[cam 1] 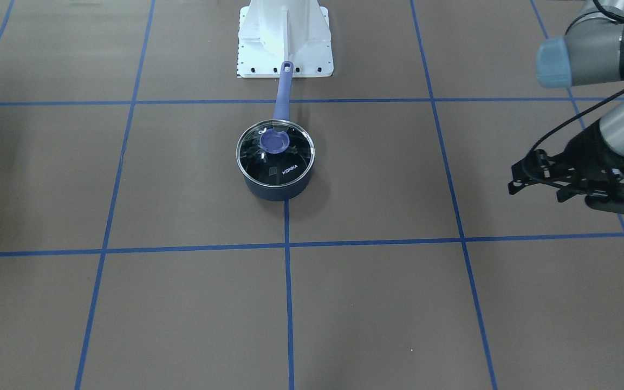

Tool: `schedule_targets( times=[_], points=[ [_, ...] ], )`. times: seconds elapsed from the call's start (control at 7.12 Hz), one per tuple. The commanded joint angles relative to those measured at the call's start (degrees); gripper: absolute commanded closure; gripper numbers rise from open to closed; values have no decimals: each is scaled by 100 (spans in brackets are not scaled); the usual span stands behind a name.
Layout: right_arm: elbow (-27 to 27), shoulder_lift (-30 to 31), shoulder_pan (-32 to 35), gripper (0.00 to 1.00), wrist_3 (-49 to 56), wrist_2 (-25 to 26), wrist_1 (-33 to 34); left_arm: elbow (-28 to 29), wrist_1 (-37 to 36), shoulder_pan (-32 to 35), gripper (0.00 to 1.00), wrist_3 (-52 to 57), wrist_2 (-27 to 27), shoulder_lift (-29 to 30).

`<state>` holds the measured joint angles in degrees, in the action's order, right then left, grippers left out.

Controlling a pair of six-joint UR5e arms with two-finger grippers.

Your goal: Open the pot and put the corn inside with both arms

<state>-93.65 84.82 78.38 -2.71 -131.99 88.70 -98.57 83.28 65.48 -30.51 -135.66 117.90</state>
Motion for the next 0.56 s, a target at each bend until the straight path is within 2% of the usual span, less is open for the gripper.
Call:
schedule_targets(
  times=[0.0, 0.14, 0.42],
  points=[
    [215, -18, -217, 0, -10, 15, -2, -354, -646, -743, 1, -1004, 553, 688],
    [355, -79, -297, 0, -19, 24, -2, -443, -655, -1095, 0, -1575, 793, 873],
    [872, -552, -533, 0, -28, 33, -45, -444, -664, -1519, 0, -2483, 822, 1338]
  ],
)
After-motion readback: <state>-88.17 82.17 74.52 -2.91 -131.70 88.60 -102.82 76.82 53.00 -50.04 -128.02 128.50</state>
